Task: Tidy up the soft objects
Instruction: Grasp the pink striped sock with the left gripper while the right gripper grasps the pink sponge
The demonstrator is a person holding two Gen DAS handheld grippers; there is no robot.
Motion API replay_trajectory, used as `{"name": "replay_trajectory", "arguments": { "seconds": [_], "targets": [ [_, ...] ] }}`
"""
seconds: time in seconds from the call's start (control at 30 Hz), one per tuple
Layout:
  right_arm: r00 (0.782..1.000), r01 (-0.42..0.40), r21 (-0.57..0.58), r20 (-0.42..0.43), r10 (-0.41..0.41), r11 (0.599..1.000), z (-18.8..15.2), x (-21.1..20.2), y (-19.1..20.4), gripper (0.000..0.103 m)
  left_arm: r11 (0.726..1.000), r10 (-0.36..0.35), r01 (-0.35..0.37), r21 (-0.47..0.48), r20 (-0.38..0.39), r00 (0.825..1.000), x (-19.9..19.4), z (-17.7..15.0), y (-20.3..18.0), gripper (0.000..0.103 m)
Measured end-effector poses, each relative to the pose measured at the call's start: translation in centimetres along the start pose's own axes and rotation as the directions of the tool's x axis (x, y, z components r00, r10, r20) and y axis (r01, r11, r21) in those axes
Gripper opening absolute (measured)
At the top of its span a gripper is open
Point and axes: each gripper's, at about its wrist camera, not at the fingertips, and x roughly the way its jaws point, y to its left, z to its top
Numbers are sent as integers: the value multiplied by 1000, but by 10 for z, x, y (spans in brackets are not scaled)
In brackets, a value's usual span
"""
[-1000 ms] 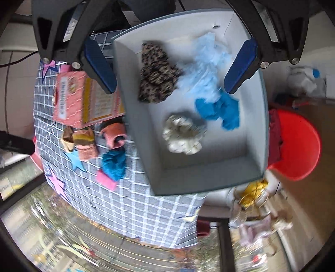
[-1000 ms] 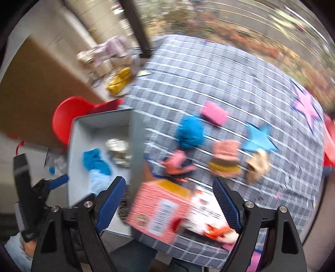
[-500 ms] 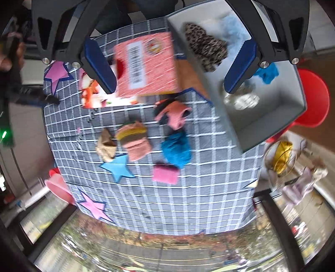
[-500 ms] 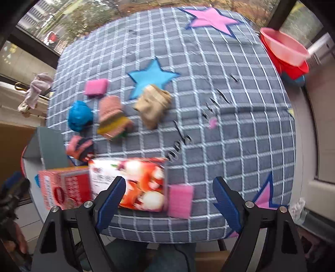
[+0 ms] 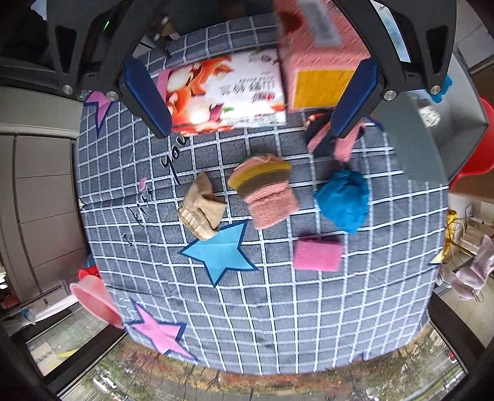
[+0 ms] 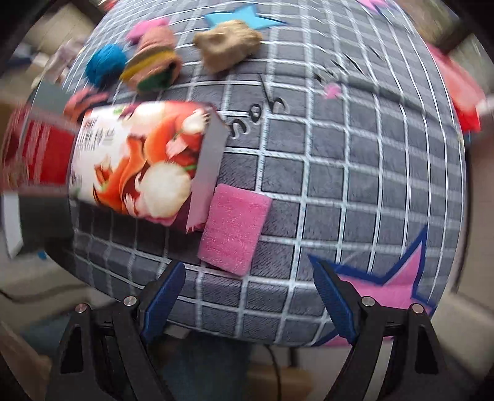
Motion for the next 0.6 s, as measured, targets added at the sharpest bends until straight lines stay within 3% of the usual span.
{"name": "replay_trajectory", "arguments": {
  "seconds": [0.07, 0.13, 0.23, 0.43, 0.6],
  "targets": [
    [998, 64, -205, 39, -57, 977, -5, 4, 17, 86, 1000, 17, -17, -10, -21, 1000, 13, 8, -4, 103],
    [995, 98, -381, 58, -82, 919, -10, 12, 30, 86, 999, 43, -43, -16, -33, 999, 27, 14, -7, 103],
    [992, 124, -531, 75, -99, 838, -14, 24, 37, 86, 996, 78, -81, -43, -69, 995, 50, 22, -6, 103],
    [993, 117, -635, 100, -69, 763, -5, 43, 40, 86, 985, 112, -128, -117, -134, 985, 86, 30, 1, 103],
    [996, 54, -672, 84, 3, 738, 2, 53, 41, 86, 974, 128, -159, -163, -185, 974, 114, 35, 8, 103]
  ]
}}
